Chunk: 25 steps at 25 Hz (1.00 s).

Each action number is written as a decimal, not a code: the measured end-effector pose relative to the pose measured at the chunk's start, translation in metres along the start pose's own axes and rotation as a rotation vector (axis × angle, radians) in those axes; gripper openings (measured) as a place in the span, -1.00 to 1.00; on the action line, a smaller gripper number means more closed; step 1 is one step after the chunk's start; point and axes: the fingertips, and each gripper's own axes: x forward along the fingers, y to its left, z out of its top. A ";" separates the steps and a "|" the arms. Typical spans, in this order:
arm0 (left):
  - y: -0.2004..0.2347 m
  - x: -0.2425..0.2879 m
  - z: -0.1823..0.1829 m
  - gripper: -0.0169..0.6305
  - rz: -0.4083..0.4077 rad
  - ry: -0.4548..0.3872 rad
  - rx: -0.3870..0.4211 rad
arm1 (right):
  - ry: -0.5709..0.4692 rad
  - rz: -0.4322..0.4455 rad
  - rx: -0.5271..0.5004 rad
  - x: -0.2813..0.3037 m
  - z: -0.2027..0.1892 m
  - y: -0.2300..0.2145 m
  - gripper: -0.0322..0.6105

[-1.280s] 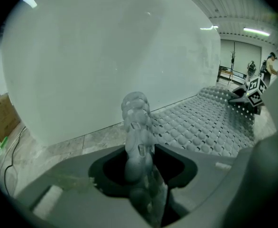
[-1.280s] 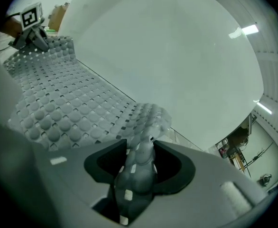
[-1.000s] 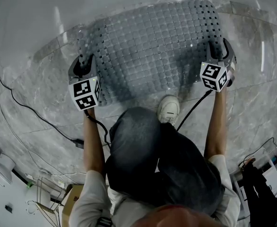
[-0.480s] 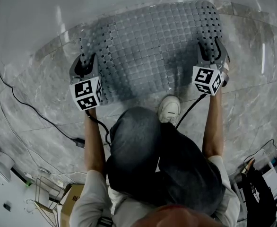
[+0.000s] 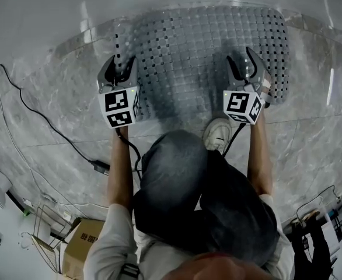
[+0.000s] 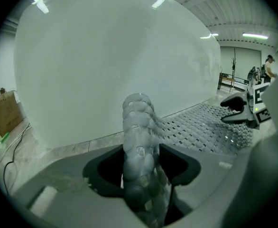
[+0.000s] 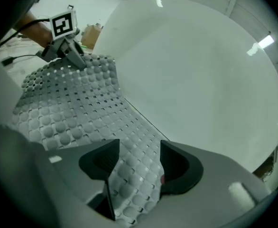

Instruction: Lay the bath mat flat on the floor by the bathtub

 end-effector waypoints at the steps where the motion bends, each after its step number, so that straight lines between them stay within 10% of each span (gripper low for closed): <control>1: 0.000 -0.001 0.000 -0.22 0.002 -0.007 -0.003 | -0.018 0.020 -0.010 0.002 0.008 0.009 -0.05; 25: 0.061 -0.014 -0.018 -0.37 0.108 -0.064 -0.132 | -0.163 0.246 -0.106 0.011 0.083 0.102 -0.08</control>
